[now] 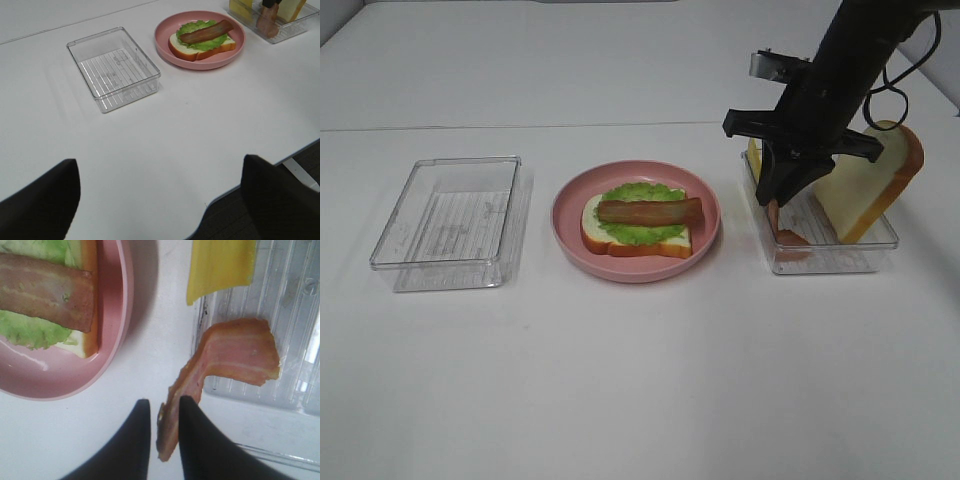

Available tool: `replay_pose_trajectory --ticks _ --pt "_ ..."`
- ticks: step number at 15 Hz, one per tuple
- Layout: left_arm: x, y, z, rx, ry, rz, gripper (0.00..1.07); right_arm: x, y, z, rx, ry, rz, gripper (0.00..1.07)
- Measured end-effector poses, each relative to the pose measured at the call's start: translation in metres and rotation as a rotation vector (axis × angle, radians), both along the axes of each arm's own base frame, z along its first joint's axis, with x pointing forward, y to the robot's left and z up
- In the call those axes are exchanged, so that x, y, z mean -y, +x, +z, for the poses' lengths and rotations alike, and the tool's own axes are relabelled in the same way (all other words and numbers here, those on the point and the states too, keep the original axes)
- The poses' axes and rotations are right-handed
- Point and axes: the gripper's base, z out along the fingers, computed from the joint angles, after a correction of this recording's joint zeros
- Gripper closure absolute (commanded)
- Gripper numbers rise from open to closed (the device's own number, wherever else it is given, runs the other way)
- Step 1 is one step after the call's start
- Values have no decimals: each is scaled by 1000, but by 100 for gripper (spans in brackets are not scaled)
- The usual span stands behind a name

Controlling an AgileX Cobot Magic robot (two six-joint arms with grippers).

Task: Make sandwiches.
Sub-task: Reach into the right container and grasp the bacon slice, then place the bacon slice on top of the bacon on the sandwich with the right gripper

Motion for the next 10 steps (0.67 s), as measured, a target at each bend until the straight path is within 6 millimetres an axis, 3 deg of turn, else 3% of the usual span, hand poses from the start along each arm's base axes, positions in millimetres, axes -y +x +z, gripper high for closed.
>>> replay_pose_trajectory --ticks 1,10 --pt "0 0 0 0 0 0 24 0 0 0 -4 0 1 107" --pt "0 0 0 0 0 0 24 3 -5 4 -31 -31 16 107"
